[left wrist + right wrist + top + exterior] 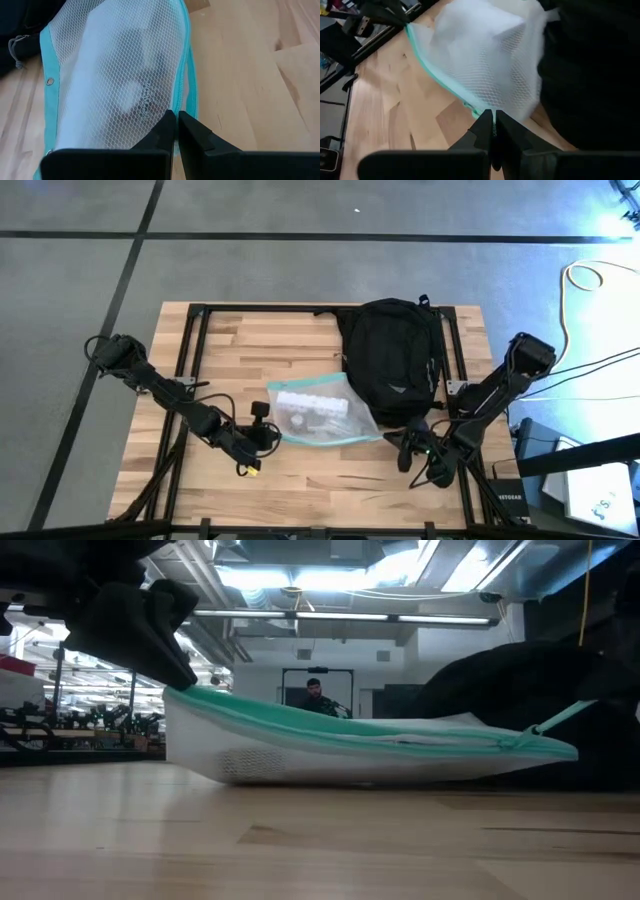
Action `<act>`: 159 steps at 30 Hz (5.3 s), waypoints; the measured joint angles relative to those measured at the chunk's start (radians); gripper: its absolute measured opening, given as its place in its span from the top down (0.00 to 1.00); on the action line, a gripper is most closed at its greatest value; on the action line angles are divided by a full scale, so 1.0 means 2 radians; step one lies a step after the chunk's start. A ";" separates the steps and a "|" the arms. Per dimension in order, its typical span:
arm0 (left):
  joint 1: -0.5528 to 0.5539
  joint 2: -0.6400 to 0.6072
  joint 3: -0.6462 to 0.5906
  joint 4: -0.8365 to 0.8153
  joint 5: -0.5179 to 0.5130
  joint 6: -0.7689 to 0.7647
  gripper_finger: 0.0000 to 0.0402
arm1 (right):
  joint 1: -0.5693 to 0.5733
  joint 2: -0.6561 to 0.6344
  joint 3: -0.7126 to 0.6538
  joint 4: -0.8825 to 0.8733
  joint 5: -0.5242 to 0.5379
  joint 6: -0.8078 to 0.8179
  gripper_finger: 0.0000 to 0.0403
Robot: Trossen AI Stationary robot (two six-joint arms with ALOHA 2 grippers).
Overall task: Unpack backpack
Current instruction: Open the transparent zipper bag, then remove the white playing cards box from the transparent zipper bag
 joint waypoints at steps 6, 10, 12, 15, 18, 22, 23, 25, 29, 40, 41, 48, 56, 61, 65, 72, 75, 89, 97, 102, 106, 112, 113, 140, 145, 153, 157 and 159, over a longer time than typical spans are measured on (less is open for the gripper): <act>0.000 0.000 0.000 -0.006 0.000 -0.011 1.00 | -0.001 -0.016 0.000 -0.074 -0.063 0.083 1.00; 0.000 0.000 0.000 -0.006 0.000 -0.010 1.00 | -0.001 -0.029 0.000 -0.141 -0.092 0.165 1.00; 0.000 0.000 0.000 -0.006 0.000 -0.010 1.00 | -0.001 -0.032 0.000 -0.149 -0.099 0.177 1.00; 0.000 0.000 0.000 -0.007 0.000 -0.010 1.00 | -0.001 -0.033 0.000 -0.133 -0.095 0.160 1.00; 0.000 0.000 0.000 -0.007 0.000 -0.011 1.00 | -0.001 -0.033 0.000 -0.103 -0.082 0.131 1.00; 0.000 0.000 0.000 -0.007 0.000 -0.014 1.00 | -0.001 -0.033 0.000 -0.051 -0.074 0.075 1.00; 0.000 0.000 0.000 -0.006 0.000 -0.014 1.00 | -0.001 -0.033 0.000 -0.040 -0.067 0.059 0.99; 0.000 0.000 0.000 -0.006 0.000 -0.014 1.00 | -0.001 -0.033 0.000 -0.013 -0.048 0.028 0.97; 0.001 0.000 0.000 -0.002 0.000 -0.012 1.00 | -0.010 -0.033 0.000 0.055 -0.036 -0.070 0.89; 0.009 0.000 0.000 0.012 0.000 -0.013 1.00 | -0.100 0.002 0.012 0.313 -0.199 -0.327 0.56; 0.009 0.000 0.000 0.012 0.000 -0.012 1.00 | -0.109 0.015 0.024 0.308 -0.228 -0.331 0.55; 0.009 0.000 0.000 0.012 0.000 -0.013 1.00 | -0.154 0.148 0.145 0.271 -0.355 -0.396 0.57; 0.009 0.000 0.000 0.013 0.000 -0.016 1.00 | -0.185 0.249 0.274 0.127 -0.373 -0.470 0.57; 0.009 0.000 0.000 0.012 0.001 -0.015 1.00 | -0.219 0.271 0.295 0.062 -0.359 -0.464 0.57; 0.009 0.000 0.000 0.013 0.002 -0.014 1.00 | -0.236 0.271 0.295 0.062 -0.327 -0.474 0.57; 0.009 0.000 0.000 0.012 0.004 -0.018 1.00 | -0.251 0.271 0.295 0.046 -0.237 -0.497 0.57; 0.009 0.000 0.000 0.012 0.005 -0.023 1.00 | -0.251 0.271 0.295 0.046 -0.193 -0.504 0.57; 0.009 0.000 0.000 0.030 0.025 -0.019 0.90 | -0.266 0.271 0.295 0.037 -0.143 -0.511 0.57; 0.009 0.000 0.000 0.036 0.023 -0.017 0.89 | -0.292 0.272 0.295 0.044 -0.203 -0.573 0.57; 0.010 0.000 0.000 0.036 0.021 -0.012 0.89 | -0.292 0.272 0.295 0.076 -0.212 -0.676 0.57; 0.012 0.000 0.000 0.036 0.019 -0.013 0.89 | -0.292 0.273 0.295 0.104 -0.233 -0.739 0.57; 0.016 0.000 0.000 0.036 0.019 -0.014 0.89 | -0.292 0.280 0.296 0.098 -0.246 -0.782 0.57; 0.016 0.000 0.000 0.036 0.019 -0.014 0.89 | -0.293 0.282 0.295 0.092 -0.241 -0.789 0.57; 0.016 0.000 0.000 0.038 0.018 -0.019 0.89 | -0.303 0.297 0.310 0.028 -0.183 -0.886 0.57; 0.016 0.000 0.000 0.038 0.018 -0.021 0.89 | -0.302 0.300 0.316 0.021 -0.150 -0.897 0.57; 0.016 0.000 0.000 0.038 0.017 -0.021 0.89 | -0.303 0.300 0.318 0.025 -0.092 -0.929 0.57; 0.016 0.000 0.000 0.038 0.017 -0.020 0.89 | -0.305 0.300 0.318 0.025 -0.085 -0.930 0.57; 0.016 0.000 0.000 0.038 0.017 -0.020 0.89 | -0.308 0.300 0.318 0.025 -0.085 -0.930 0.57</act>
